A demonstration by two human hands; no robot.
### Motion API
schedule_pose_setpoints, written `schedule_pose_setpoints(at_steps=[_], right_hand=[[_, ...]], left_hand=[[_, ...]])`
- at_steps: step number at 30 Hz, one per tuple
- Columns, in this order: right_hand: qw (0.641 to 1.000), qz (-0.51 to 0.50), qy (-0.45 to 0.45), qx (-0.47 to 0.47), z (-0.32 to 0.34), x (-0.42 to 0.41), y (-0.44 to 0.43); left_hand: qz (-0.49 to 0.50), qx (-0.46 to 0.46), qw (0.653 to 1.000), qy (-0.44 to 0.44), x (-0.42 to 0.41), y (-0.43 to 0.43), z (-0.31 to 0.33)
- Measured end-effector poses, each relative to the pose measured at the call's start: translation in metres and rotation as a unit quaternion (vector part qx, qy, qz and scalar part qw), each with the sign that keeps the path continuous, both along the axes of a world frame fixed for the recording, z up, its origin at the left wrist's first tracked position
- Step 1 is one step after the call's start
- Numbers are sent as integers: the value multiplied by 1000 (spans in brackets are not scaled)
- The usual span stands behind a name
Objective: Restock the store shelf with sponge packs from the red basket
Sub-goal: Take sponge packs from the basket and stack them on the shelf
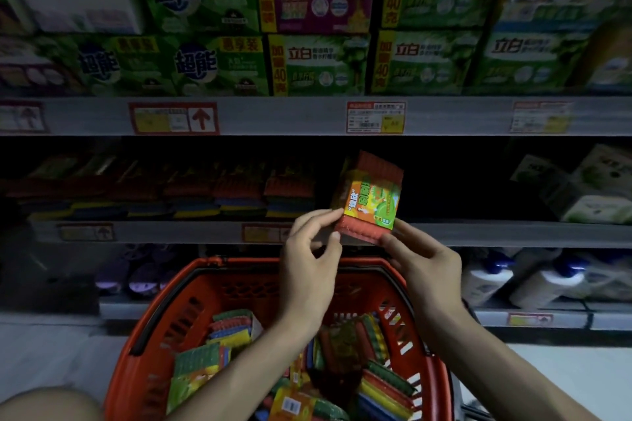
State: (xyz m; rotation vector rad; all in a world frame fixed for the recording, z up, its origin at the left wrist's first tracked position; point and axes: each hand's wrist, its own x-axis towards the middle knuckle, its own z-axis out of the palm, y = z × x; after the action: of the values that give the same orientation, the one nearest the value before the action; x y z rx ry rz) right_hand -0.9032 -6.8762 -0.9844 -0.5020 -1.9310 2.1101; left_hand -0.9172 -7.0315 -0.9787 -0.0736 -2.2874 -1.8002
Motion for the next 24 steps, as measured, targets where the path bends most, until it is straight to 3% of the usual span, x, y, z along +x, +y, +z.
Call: schedule_pose_setpoints(at_steps=[10,14,24], right_hand=[[998,-38,46,28,-7,-33,-3],[998,-43,38,21,-15,-43,-8],[994,6,4,108,-10,-43,-16]], left_hand=[[-27,18,998,-59,-8,6,-6],[-17,59,992,-109,-11,6,-8],[-20,83,979,-182,-21,7,-5]])
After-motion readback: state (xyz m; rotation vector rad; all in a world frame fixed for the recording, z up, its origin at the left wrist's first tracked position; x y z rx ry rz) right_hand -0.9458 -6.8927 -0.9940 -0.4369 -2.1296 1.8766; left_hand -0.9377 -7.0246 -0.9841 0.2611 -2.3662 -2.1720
